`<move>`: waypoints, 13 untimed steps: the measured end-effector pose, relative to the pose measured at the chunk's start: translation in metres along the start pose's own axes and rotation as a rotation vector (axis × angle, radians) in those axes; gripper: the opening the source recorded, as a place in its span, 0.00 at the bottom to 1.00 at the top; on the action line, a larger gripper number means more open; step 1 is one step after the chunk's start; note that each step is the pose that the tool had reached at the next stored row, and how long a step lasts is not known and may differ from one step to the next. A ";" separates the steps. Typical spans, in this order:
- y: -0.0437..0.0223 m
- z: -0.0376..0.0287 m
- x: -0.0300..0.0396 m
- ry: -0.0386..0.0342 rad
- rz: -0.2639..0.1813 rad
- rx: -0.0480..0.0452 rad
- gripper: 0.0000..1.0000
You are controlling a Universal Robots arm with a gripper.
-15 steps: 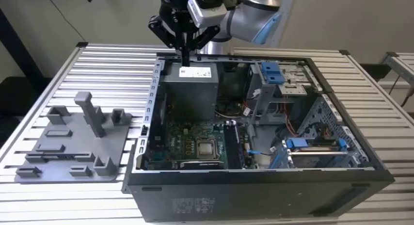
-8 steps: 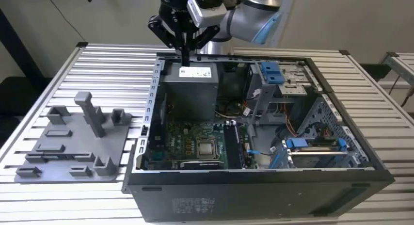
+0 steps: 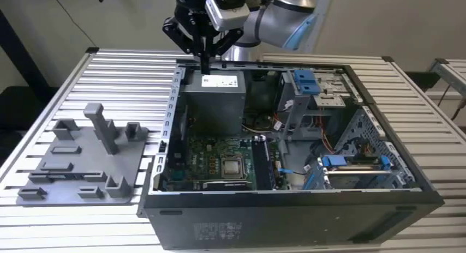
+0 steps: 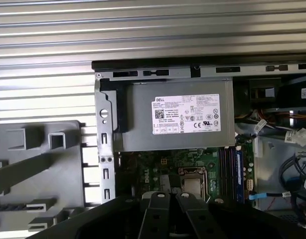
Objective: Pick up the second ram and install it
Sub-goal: 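Reach for the second ram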
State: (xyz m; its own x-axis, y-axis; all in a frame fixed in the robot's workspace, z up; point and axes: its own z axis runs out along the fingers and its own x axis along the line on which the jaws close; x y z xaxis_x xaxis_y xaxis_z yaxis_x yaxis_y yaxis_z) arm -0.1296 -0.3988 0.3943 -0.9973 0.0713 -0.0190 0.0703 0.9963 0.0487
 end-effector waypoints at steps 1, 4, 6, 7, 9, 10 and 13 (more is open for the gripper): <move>-0.0001 0.0000 0.0011 0.0001 0.000 0.0000 0.11; -0.0003 -0.0001 0.0047 0.0000 0.000 -0.0001 0.11; -0.0005 -0.0002 0.0076 0.0000 0.000 0.0000 0.11; -0.0006 -0.0002 0.0089 0.0000 0.000 0.0000 0.11; -0.0008 -0.0002 0.0117 0.0000 0.000 -0.0001 0.11; -0.0009 -0.0003 0.0130 0.0000 0.000 0.0000 0.11; -0.0012 -0.0004 0.0171 -0.0001 0.000 -0.0001 0.11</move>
State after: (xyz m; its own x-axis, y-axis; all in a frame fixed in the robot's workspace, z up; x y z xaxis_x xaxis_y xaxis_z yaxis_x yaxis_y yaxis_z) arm -0.1467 -0.3988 0.3942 -0.9973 0.0712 -0.0191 0.0702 0.9963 0.0488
